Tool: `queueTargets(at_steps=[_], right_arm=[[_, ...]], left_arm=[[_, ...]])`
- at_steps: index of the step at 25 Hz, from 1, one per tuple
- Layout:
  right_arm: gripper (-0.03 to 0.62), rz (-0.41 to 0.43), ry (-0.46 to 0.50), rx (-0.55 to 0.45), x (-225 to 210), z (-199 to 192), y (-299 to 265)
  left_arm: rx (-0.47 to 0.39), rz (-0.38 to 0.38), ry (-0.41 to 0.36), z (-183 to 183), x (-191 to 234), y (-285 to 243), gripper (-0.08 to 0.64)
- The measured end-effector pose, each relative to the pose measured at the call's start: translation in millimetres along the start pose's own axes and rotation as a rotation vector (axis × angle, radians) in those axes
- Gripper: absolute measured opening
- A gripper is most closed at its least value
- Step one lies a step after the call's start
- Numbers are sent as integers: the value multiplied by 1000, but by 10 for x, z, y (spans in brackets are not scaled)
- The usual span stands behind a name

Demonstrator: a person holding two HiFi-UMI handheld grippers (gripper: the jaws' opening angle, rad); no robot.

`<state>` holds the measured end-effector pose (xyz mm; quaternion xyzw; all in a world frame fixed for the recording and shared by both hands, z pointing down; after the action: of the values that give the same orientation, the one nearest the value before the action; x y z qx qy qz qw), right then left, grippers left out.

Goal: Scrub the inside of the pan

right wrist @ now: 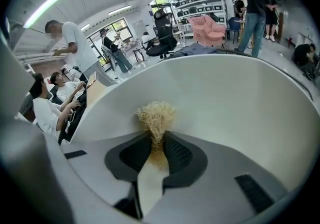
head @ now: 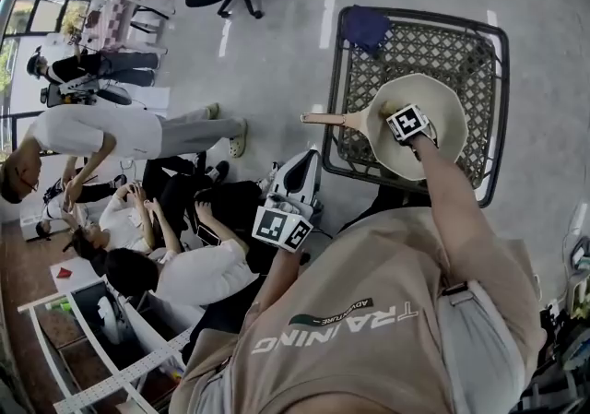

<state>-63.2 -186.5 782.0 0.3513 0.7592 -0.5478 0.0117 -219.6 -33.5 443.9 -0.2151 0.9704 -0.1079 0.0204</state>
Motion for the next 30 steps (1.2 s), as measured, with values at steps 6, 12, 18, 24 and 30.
queueTargets(at_steps=[6, 12, 18, 24, 30], right_arm=[[87, -205, 31, 64, -382, -88, 197], [87, -326, 82, 56, -741, -132, 357], [87, -436, 139, 142, -935, -212, 441], [86, -294, 162, 87, -575, -158, 562], [86, -84, 121, 103, 138, -240, 329]], left_arm=[[7, -36, -9, -28, -81, -98, 18], [-37, -54, 12, 44, -166, -250, 18], [-33, -125, 12, 12, -195, -424, 18], [-64, -175, 25, 80, -232, -568, 17], [-61, -189, 18, 56, -212, -614, 18]])
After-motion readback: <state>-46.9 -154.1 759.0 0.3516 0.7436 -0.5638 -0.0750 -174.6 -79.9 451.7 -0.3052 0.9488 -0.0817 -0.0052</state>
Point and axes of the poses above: the fingertips, and each gripper's own axes: y backward along the fingers, x to its left, z out of its top, the point moved 5 cm from there along y, backward along the fingers, and after that the axes turned 9 degrees about -y, right-handed, at the moved point
